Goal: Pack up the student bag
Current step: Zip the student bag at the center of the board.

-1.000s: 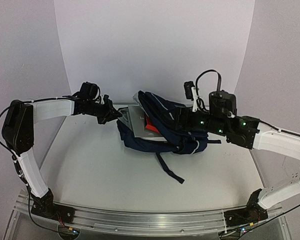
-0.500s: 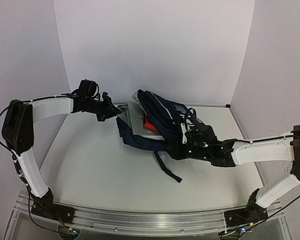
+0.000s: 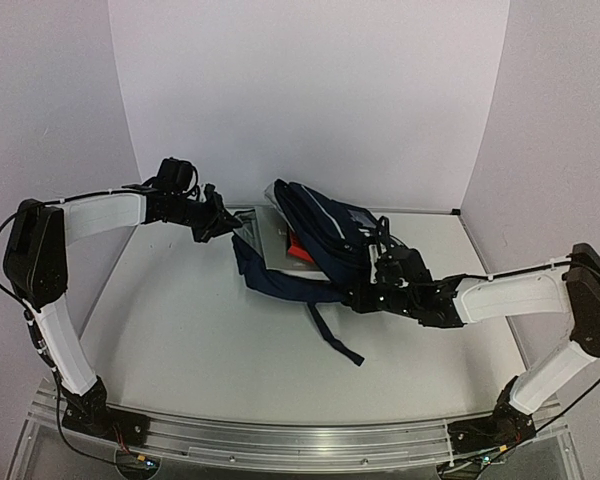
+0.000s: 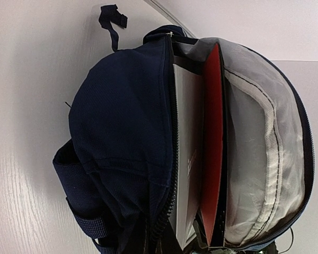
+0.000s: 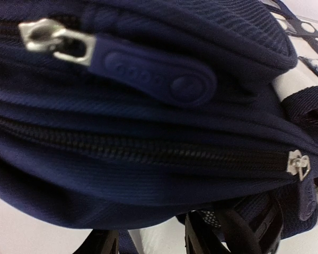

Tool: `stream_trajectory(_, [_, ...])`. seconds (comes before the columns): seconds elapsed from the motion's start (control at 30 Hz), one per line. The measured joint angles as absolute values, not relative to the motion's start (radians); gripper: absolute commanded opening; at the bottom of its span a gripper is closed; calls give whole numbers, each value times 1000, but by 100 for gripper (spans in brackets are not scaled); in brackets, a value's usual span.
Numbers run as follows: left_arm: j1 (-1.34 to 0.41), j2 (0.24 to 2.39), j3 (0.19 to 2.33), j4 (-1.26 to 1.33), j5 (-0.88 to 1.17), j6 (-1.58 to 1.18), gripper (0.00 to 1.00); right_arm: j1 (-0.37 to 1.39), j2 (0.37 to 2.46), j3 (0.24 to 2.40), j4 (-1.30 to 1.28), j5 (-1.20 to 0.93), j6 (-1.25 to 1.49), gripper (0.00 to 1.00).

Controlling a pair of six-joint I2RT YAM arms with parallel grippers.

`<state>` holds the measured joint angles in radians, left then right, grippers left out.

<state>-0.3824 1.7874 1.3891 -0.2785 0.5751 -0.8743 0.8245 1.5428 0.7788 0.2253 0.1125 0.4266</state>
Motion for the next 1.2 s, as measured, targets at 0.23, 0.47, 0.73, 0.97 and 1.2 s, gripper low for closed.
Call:
stream_trajectory(0.23, [-382, 1787, 1397, -293, 575, -863, 0, 805, 1585, 778, 222, 110, 398, 36])
stream_trajectory(0.47, [-382, 1787, 1421, -309, 577, -863, 0, 802, 1585, 780, 226, 6, 341, 28])
stream_trajectory(0.73, [-381, 1787, 1427, -313, 583, -861, 0, 749, 1646, 831, 208, -1, 289, 32])
stream_trajectory(0.97, [-379, 1787, 1440, -338, 579, -850, 0, 729, 1683, 852, 200, -8, 247, 35])
stream_trajectory(1.2, [-378, 1787, 1460, -367, 580, -834, 0, 727, 1700, 862, 199, 12, 211, 22])
